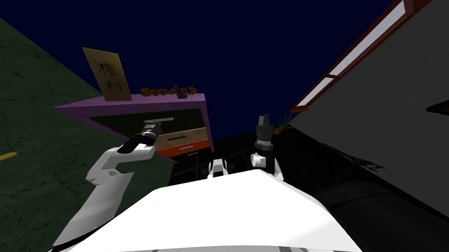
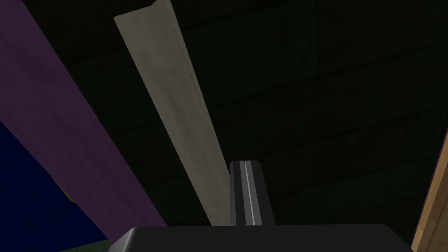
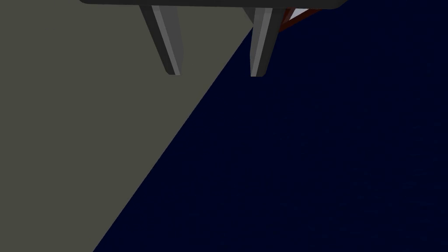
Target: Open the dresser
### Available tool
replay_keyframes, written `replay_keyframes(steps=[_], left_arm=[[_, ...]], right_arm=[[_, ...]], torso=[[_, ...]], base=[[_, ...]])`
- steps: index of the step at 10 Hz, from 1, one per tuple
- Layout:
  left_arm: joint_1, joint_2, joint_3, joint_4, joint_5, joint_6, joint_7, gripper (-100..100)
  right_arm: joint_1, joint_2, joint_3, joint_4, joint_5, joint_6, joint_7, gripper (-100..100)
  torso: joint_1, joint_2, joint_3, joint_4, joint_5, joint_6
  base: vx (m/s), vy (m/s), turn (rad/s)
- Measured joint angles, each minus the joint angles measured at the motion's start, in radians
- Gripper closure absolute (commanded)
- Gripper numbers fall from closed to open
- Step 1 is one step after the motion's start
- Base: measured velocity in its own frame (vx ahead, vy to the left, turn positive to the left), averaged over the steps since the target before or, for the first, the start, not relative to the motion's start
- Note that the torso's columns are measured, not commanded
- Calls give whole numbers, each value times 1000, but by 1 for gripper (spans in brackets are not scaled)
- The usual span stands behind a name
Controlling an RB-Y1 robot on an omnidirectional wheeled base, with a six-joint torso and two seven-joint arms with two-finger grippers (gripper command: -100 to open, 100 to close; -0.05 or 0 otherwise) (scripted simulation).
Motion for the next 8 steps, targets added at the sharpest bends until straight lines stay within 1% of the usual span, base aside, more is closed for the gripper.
replay_keyframes(steps=[1,2,3,4,5,6,7,8], left_arm=[[7,-6,-3,-20,-4,4,0,100],[31,-18,-26,-51,-11,4,-2,100],[34,-20,-41,-76,-13,6,-3,100],[58,-18,-63,-108,-8,13,-1,100],[74,-26,-77,-143,-13,18,-2,100],[102,-24,-98,-182,-9,23,-1,100],[102,-28,-115,-210,-11,28,-1,100],[118,-29,-139,-230,-9,27,-1,100]], right_arm=[[0,0,0,0,0,0,0,0],[0,0,0,0,0,0,0,0],[0,0,0,0,0,0,0,0],[0,0,0,0,0,0,0,0],[0,0,0,0,0,0,0,0],[0,0,0,0,0,0,0,0],[0,0,0,0,0,0,0,0],[0,0,0,0,0,0,0,0]], torso=[[-1,0,0,0,0,3],[0,-3,-2,-1,0,0],[0,-3,-2,-1,0,0],[1,-4,-2,-1,0,-2],[1,-1,-1,-1,0,0],[2,0,0,0,1,-2],[2,1,1,0,1,-1],[1,1,1,0,1,-2]], base=[[98,31,284],[101,12,204],[144,1,380],[127,-3,166],[137,2,250],[118,6,233],[116,-14,395],[103,-7,148]])
